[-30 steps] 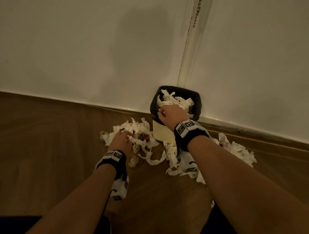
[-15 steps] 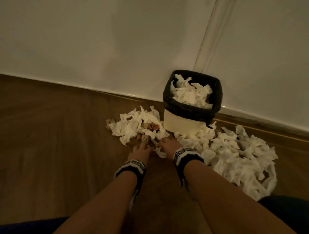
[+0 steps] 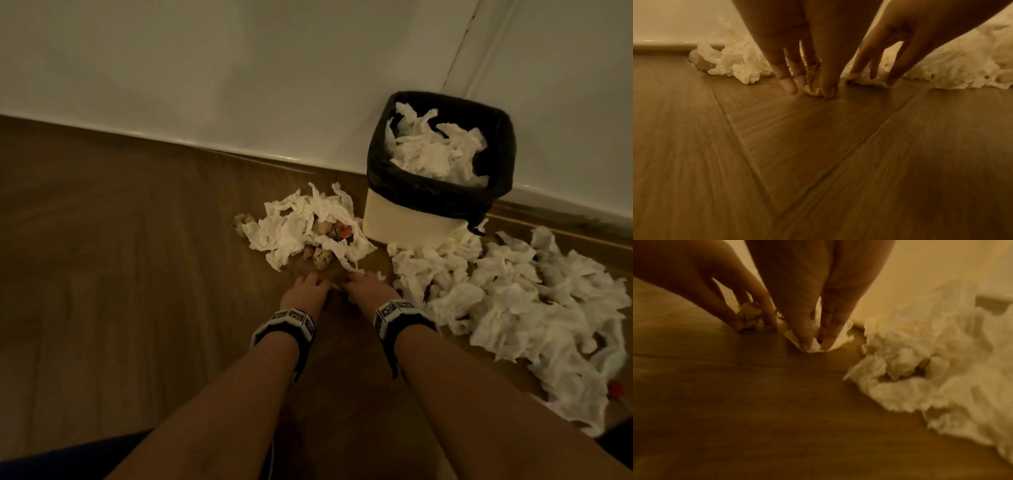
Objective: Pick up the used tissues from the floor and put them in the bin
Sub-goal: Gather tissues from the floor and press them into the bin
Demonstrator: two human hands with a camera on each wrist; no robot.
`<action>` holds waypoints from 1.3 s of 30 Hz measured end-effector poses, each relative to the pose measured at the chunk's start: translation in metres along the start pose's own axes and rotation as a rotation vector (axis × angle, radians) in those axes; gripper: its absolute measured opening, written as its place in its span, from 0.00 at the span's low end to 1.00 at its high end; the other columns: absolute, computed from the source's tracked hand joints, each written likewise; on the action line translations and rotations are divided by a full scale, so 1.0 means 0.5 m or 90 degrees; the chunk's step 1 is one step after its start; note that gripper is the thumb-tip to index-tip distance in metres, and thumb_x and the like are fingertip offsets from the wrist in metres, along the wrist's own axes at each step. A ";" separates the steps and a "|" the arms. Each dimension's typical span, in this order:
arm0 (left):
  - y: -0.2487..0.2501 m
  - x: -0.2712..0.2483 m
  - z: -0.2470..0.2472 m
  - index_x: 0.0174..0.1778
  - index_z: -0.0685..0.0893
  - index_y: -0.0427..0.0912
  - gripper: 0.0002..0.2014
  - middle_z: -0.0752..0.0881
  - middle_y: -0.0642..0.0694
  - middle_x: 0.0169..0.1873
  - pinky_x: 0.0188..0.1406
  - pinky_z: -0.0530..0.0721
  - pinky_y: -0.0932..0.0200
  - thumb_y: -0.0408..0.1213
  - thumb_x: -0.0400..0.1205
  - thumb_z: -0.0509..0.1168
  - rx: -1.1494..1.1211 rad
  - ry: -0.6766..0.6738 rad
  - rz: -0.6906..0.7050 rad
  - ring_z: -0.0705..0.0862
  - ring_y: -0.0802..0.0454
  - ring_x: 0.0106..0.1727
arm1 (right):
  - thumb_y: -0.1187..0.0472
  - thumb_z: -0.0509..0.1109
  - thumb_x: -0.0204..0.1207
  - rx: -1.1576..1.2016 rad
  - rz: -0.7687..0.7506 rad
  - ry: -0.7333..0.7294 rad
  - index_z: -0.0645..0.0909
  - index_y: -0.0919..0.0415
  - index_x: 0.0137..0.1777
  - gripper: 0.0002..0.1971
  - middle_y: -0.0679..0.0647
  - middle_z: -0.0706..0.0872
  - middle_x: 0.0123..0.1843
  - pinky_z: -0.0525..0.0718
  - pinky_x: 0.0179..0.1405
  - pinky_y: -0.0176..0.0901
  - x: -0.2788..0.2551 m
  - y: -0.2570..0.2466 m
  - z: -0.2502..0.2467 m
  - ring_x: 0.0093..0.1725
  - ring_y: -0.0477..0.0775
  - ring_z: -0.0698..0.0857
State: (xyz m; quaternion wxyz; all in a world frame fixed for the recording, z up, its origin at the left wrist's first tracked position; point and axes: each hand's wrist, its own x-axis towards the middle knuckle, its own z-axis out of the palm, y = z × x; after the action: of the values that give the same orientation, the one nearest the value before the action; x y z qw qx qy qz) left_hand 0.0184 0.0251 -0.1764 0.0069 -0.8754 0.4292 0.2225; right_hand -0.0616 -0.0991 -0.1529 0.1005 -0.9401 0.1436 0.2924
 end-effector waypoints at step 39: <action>0.161 -0.143 -0.368 0.76 0.67 0.42 0.26 0.66 0.42 0.69 0.64 0.76 0.58 0.36 0.81 0.63 -0.262 0.312 0.019 0.79 0.44 0.61 | 0.65 0.69 0.77 0.307 0.084 0.544 0.86 0.60 0.61 0.14 0.56 0.85 0.61 0.71 0.67 0.38 -0.368 0.057 -0.303 0.63 0.54 0.81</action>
State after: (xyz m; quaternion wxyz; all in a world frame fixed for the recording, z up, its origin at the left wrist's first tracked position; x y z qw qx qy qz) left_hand -0.0098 -0.0093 0.0320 -0.2773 -0.8794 0.3769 0.0874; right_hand -0.1369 -0.1283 0.0733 0.2283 -0.9149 0.2947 -0.1548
